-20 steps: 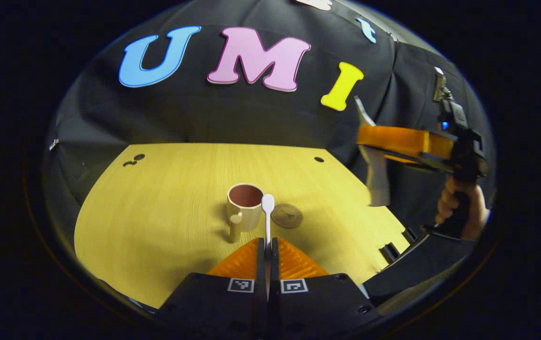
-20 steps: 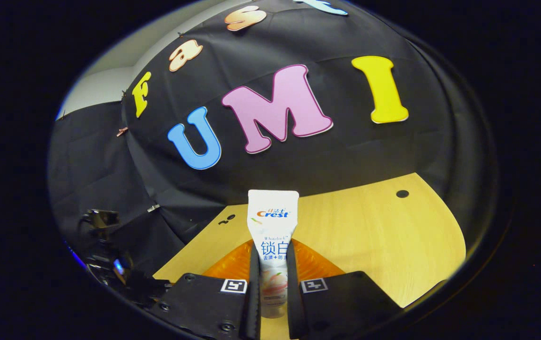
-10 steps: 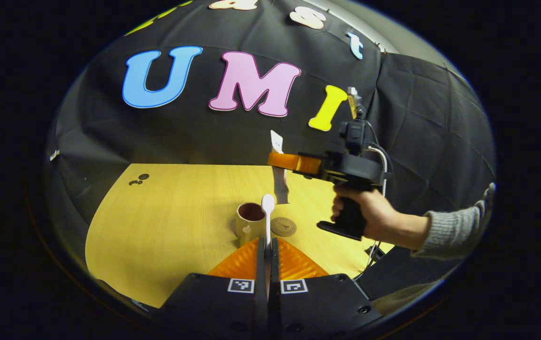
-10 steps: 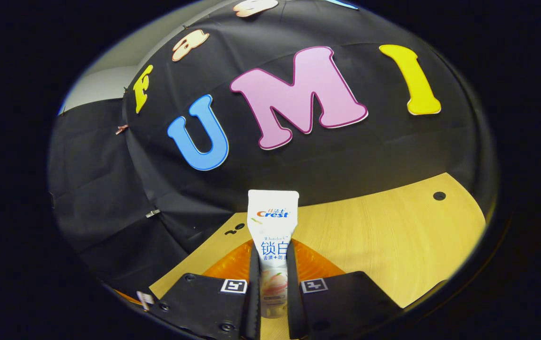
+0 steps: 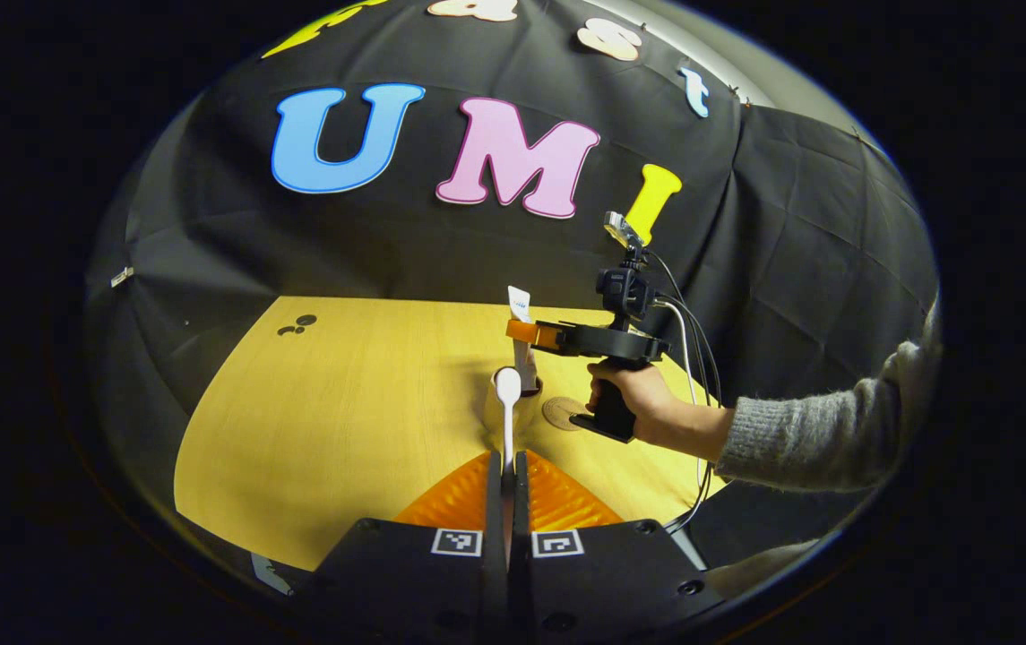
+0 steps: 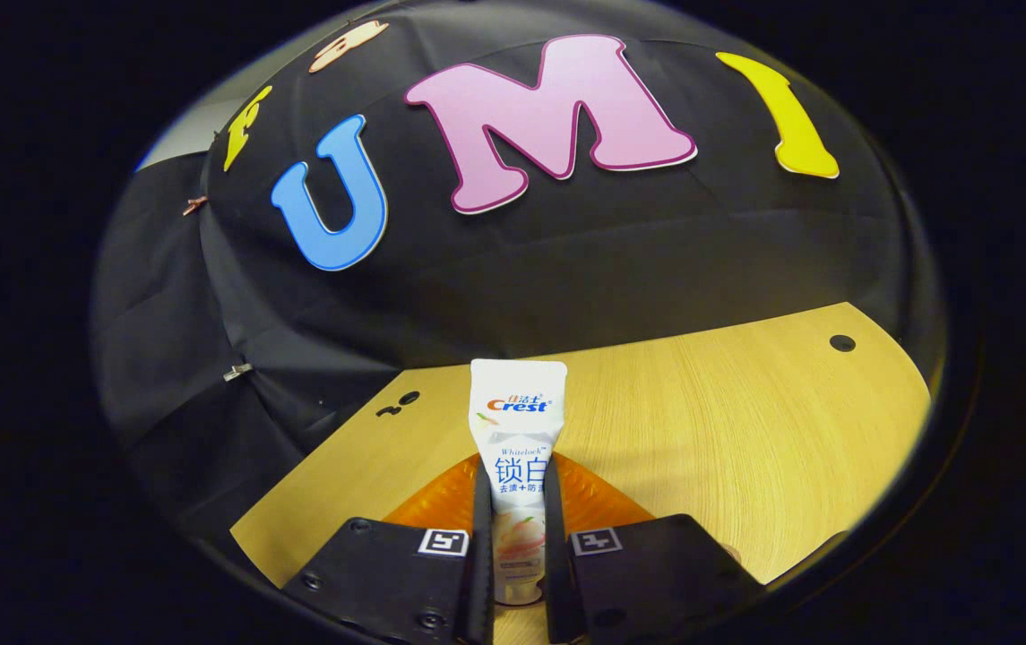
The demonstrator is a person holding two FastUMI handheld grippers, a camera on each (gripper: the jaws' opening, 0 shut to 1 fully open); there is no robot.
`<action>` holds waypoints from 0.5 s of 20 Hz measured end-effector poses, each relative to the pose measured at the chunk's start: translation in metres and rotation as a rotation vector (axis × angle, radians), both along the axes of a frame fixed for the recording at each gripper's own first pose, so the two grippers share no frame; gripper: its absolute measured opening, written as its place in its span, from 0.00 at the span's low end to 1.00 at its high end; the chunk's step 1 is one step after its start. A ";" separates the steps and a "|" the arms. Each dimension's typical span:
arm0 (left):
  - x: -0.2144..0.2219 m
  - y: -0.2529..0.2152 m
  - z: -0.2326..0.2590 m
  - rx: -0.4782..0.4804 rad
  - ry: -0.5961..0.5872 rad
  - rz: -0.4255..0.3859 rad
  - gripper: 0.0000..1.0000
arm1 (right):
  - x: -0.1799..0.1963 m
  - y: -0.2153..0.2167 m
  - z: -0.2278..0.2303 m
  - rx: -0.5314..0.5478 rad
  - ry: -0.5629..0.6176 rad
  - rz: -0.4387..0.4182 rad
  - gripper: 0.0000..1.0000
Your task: Put the toothbrush and toothpaste on the desktop into the cup, then pick up the cup and place it on the coaster on the desktop.
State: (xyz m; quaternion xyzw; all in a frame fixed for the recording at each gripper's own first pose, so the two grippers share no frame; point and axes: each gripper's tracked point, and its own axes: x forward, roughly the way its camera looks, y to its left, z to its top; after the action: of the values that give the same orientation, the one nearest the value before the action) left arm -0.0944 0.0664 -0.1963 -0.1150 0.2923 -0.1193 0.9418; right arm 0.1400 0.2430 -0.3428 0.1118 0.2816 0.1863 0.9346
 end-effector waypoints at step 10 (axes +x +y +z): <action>0.003 0.012 -0.012 0.006 0.021 0.018 0.06 | -0.016 0.000 -0.017 -0.055 0.048 0.042 0.33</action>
State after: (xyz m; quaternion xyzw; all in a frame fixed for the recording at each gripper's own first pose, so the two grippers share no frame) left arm -0.0913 0.0781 -0.2082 -0.1161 0.3017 -0.1087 0.9401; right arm 0.1240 0.2434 -0.3596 0.0846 0.3111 0.1956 0.9262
